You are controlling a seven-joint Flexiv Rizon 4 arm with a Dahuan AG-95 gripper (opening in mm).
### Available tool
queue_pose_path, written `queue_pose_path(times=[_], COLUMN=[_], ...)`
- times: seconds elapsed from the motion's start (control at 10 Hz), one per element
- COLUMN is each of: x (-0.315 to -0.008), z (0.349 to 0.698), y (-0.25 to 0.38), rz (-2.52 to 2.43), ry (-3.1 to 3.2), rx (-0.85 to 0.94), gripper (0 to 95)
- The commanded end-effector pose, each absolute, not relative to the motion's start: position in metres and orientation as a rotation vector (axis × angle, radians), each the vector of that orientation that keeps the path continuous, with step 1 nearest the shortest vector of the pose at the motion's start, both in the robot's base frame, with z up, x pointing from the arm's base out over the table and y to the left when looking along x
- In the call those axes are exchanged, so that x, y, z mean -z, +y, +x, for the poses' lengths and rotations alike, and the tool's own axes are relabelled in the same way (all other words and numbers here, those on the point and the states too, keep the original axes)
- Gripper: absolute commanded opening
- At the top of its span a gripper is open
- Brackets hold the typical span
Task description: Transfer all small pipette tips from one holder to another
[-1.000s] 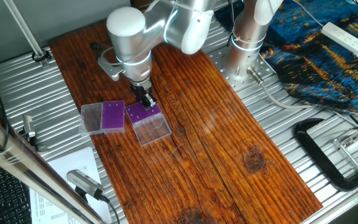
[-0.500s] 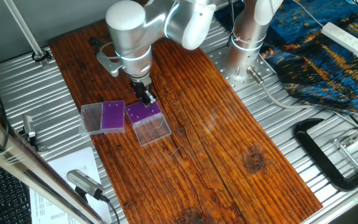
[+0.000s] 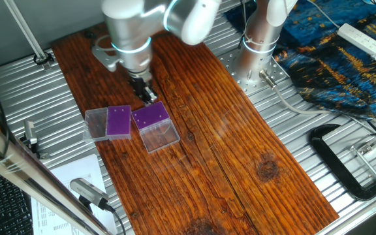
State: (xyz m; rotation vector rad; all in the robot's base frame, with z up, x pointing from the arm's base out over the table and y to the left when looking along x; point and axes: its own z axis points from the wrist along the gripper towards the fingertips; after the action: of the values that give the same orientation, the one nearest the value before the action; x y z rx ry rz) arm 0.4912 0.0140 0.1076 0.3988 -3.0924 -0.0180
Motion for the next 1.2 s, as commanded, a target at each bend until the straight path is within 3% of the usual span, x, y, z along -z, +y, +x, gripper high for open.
queue_pose_path(times=[0.1, 0.8, 1.2], x=[-0.117, -0.111, -0.098], z=[0.507, 0.566, 0.58], y=[0.005, -0.018, -0.017], rz=[0.425, 0.46, 0.462], ry=[-3.083, -3.104, -3.11], rx=[0.025, 0.052, 0.059], gripper=[0.0, 0.0, 0.0])
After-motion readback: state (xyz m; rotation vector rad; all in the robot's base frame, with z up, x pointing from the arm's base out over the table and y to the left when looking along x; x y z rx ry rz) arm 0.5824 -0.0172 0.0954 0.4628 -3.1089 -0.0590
